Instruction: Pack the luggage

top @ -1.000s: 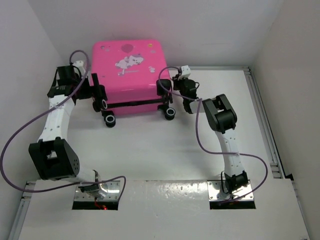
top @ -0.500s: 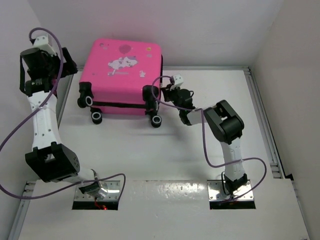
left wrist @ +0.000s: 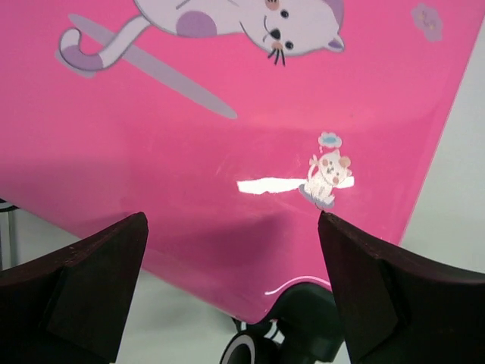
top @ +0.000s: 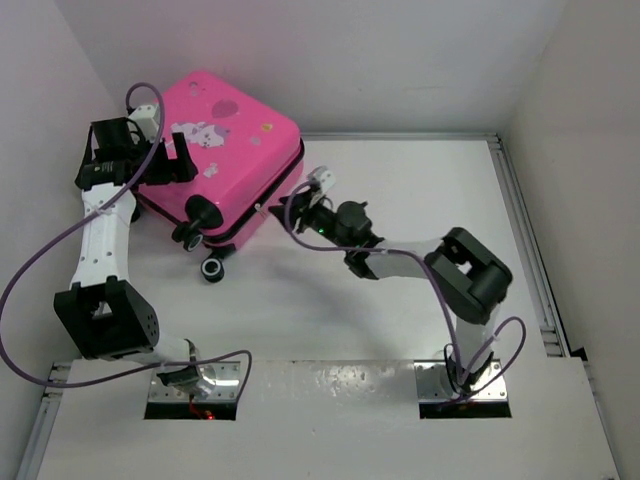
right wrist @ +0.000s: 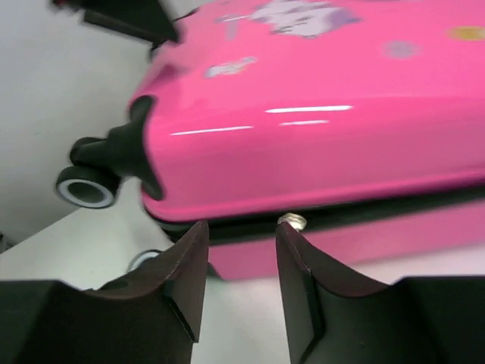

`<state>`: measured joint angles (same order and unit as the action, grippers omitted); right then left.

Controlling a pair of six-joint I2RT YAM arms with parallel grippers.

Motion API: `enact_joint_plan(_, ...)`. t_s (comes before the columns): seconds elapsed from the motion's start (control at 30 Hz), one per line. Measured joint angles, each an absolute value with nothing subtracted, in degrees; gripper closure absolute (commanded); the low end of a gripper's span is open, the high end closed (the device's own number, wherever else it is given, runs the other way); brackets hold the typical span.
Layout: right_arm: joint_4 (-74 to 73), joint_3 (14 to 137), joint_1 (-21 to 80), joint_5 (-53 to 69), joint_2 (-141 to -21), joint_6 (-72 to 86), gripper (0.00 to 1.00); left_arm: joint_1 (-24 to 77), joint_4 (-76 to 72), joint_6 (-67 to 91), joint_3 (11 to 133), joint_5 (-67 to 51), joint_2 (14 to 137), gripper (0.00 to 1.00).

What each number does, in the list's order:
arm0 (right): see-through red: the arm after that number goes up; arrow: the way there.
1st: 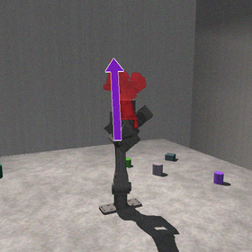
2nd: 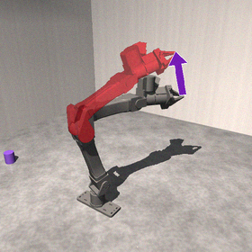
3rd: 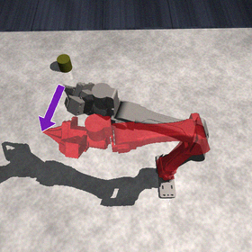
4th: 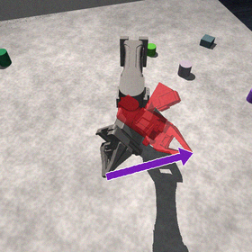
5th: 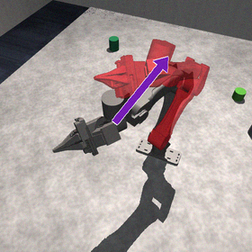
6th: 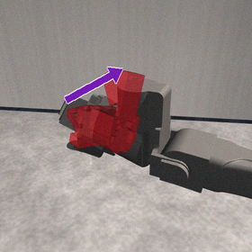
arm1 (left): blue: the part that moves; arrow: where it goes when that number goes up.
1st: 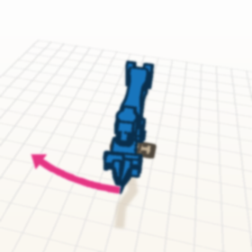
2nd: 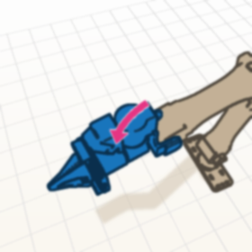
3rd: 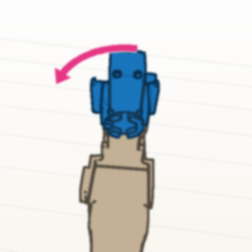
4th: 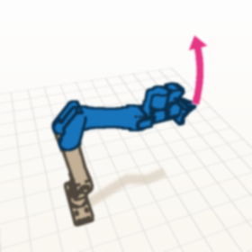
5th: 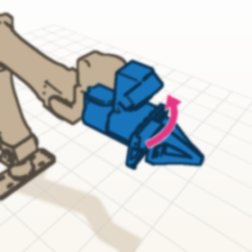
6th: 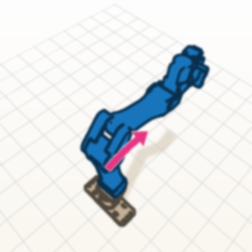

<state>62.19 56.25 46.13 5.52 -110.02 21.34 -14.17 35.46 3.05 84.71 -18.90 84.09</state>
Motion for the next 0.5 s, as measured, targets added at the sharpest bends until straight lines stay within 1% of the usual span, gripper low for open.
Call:
enact_joint_plan(0.07,61.8,52.6,43.2,5.6,-106.1,22.2,0.57,-14.1,35.5,1.8,83.4,-19.0,83.2,0.0)
enact_joint_plan(0.17,58.1,50.3,37.0,5.0,-103.1,24.7,0.52,-13.7,35.6,0.0,81.1,-19.1,81.3,0.0)
enact_joint_plan(0.2,56.4,50.4,35.4,5.0,-103.0,25.8,0.45,-13.5,35.6,-0.7,80.4,-19.0,80.7,0.0)
enact_joint_plan(0.23,54.1,50.9,34.0,5.7,-103.2,27.5,0.4,-13.1,35.5,-1.3,79.7,-19.0,80.0,0.0)
enact_joint_plan(0.33,46.5,55.4,31.0,11.6,-105.0,32.3,0.28,-11.7,35.6,-3.2,77.6,-18.9,78.0,0.0)
enact_joint_plan(0.4,41.8,60.6,30.6,17.2,-107.5,33.9,0.2,-10.6,35.6,-4.3,76.9,-18.3,77.1,0.0)
enact_joint_plan(0.5,35.1,66.1,32.5,21.8,-109.5,32.6,0.2,-9.8,35.5,-4.7,76.8,-17.3,76.1,0.0)
